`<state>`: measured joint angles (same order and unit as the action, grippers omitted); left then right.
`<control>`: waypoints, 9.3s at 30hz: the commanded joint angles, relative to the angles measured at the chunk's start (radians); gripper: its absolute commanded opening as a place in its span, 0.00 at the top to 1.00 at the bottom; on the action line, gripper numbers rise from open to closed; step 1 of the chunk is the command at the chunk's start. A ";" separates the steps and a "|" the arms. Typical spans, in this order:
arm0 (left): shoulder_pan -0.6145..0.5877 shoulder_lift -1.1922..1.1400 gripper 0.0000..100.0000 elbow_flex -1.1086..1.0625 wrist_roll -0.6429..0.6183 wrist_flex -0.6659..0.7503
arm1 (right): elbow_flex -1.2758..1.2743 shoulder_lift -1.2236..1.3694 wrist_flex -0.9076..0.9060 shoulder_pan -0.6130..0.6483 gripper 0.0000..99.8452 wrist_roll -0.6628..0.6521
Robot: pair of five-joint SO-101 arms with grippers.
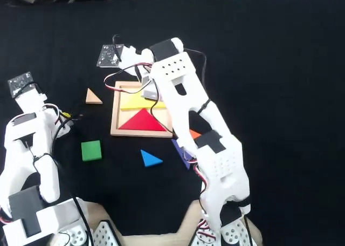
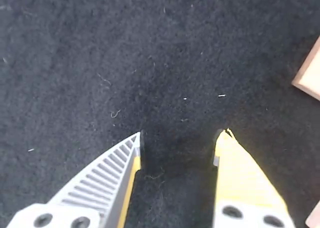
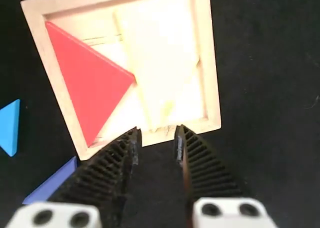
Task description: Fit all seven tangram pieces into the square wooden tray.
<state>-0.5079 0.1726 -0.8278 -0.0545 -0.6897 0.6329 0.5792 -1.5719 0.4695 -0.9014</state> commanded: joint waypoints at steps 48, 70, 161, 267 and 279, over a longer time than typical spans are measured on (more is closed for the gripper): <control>-0.005 0.009 0.76 -0.013 -0.008 0.017 | 0.199 0.093 -0.095 -0.040 0.76 -0.132; -0.007 0.009 0.76 -0.012 -0.005 0.018 | 0.208 0.305 0.152 0.052 0.75 -0.150; -0.005 0.009 0.76 -0.010 -0.003 0.018 | 0.808 0.535 -0.146 0.106 0.99 0.064; -0.005 0.009 0.76 -0.012 -0.003 0.018 | 0.211 0.265 -0.075 0.002 0.84 0.459; -0.005 0.011 0.76 -0.013 -0.003 0.018 | 0.217 0.317 -0.009 0.014 0.83 0.712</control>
<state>-0.5079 0.1726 -0.8477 -0.0545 -0.6866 0.7940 0.8938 -1.6088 0.4695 -0.2340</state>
